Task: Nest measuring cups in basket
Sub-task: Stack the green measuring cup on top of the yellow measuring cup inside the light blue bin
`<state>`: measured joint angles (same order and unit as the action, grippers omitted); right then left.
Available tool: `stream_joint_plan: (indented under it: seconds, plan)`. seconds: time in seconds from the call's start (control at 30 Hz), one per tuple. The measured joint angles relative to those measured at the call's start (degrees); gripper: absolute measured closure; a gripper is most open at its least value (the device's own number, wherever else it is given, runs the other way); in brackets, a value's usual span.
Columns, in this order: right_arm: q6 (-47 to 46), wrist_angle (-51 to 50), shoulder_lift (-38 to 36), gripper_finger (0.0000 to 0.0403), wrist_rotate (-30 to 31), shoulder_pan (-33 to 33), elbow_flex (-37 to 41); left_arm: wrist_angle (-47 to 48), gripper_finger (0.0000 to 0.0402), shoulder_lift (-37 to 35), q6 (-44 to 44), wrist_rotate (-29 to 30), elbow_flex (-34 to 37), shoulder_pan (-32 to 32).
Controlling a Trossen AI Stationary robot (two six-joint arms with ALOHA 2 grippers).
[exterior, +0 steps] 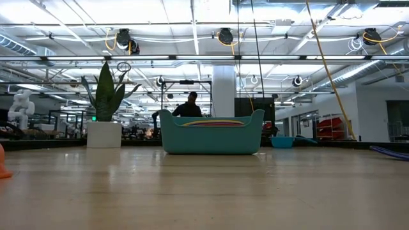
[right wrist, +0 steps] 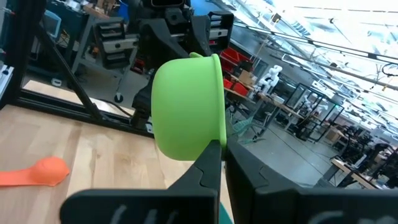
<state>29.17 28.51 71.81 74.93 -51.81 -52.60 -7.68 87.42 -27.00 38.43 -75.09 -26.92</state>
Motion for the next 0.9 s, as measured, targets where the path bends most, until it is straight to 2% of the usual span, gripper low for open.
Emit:
stream_joint_plan:
  seconds: [0.17,0.47,0.73,0.9]
  plan:
    - [0.0,0.0,0.0,0.0403,0.0,0.0,0.0,-0.1,0.0322,0.8,-1.7,-0.8,0.0,0.0]
    - [0.0,0.2,0.0,0.0403,0.0,0.0,0.0,-0.4,0.0391,1.6,-3.0,-0.9,0.1,0.3]
    - [0.0,0.2,0.0,0.0401,0.0,0.0,0.0,0.0,0.0384,1.6,-4.2,-0.9,0.1,-0.1]
    - [-0.3,-0.1,0.0,0.0380,0.2,0.0,0.0,1.8,0.0394,1.6,-5.5,-0.6,0.0,-0.2]
